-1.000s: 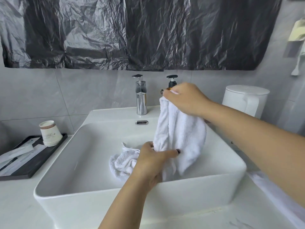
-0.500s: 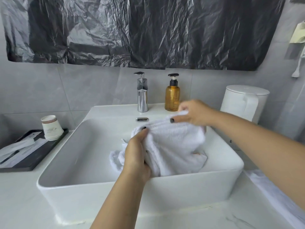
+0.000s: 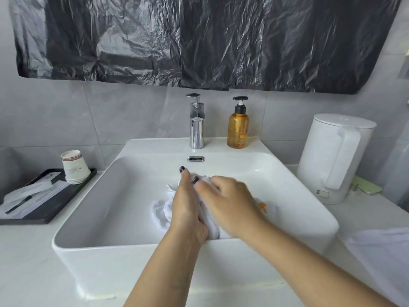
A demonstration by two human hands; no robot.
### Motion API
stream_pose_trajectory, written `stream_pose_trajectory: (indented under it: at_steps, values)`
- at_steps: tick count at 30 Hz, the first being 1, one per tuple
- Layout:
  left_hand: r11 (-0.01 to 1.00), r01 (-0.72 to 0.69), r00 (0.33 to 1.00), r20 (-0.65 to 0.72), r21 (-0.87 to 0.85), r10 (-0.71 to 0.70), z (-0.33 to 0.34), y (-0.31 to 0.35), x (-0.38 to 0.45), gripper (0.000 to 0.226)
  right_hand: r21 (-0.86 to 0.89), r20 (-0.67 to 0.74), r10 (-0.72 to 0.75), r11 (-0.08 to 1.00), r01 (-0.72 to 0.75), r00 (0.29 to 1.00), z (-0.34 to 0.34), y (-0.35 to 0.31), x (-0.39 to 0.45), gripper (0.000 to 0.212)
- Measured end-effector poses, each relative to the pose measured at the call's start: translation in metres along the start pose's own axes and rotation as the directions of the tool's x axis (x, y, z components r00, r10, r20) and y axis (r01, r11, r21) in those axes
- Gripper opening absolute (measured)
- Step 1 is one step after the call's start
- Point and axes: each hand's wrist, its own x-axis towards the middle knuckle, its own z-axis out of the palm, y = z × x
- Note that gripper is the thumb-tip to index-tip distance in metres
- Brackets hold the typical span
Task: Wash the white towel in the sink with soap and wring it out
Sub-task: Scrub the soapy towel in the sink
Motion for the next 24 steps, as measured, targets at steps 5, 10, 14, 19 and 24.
stream_pose_trajectory:
  at_steps: [5,10,14,19,24]
  values:
    - [0.995,0.071,0.997,0.034,0.073,-0.073,0.000,-0.001,-0.001,0.059,0.009,-0.057,0.050,0.999,-0.049,0.997,0.012,0.002,0.021,0.050]
    - [0.988,0.069,0.997,0.024,0.137,-0.073,0.000,-0.002,-0.001,0.056,0.028,-0.039,0.157,0.987,-0.156,0.987,0.004,0.014,0.054,0.051]
    - [0.996,0.045,0.998,-0.054,0.082,-0.041,-0.002,-0.002,0.001,0.060,-0.016,-0.021,0.126,0.992,-0.126,0.992,0.009,0.002,0.030,0.047]
    - [0.992,0.099,0.994,-0.043,0.080,-0.096,0.000,-0.002,0.006,0.060,-0.087,-0.035,-0.003,0.996,0.000,0.999,0.004,-0.006,0.001,0.039]
    - [0.989,0.082,0.988,0.118,0.120,-0.097,0.001,-0.006,0.007,0.053,-0.022,-0.067,0.083,0.996,-0.085,0.994,0.000,0.010,0.044,0.048]
